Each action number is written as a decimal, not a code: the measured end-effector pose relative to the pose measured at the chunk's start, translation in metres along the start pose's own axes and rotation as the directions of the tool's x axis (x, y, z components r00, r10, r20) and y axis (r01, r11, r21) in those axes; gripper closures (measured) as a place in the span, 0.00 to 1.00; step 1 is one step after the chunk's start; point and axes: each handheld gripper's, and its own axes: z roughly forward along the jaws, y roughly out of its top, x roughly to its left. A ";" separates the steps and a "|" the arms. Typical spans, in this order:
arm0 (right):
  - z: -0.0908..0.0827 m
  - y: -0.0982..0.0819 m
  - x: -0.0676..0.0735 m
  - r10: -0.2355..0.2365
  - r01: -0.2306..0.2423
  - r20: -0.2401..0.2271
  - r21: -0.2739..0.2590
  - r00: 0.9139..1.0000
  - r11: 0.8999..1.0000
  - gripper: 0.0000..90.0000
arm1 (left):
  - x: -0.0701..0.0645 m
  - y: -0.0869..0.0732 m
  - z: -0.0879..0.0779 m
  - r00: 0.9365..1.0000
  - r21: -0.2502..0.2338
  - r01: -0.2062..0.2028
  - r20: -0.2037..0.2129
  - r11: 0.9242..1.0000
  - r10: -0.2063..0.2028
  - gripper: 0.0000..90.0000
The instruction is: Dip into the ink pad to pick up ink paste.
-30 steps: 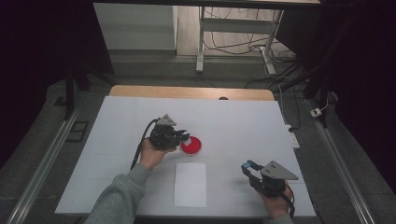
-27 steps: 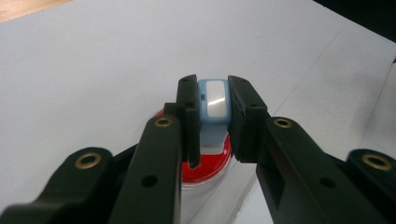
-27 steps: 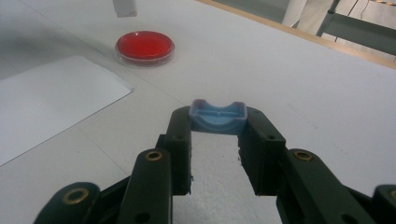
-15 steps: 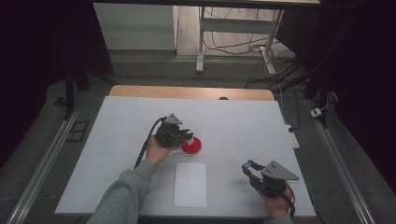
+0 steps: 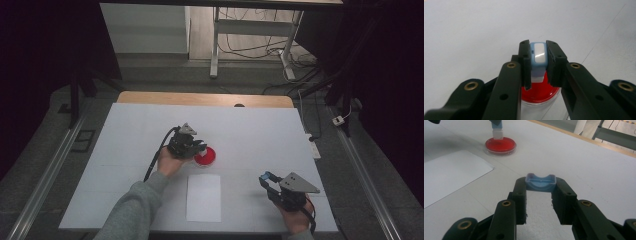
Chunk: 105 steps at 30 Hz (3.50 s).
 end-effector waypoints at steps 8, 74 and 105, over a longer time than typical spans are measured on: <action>0.000 0.000 -0.001 0.002 -0.002 0.006 0.004 1.000 1.000 0.72 | -0.003 -0.001 0.004 1.000 0.010 -0.019 -0.008 1.000 0.019 0.84; 0.003 -0.001 0.000 -0.005 0.004 0.014 0.020 1.000 1.000 0.72 | -0.010 -0.008 0.012 0.997 0.055 -0.065 -0.045 0.996 0.067 0.85; 0.003 -0.001 0.001 -0.001 0.001 0.013 0.020 1.000 1.000 0.72 | -0.003 -0.001 -0.010 0.997 0.013 -0.050 -0.066 0.999 0.051 0.84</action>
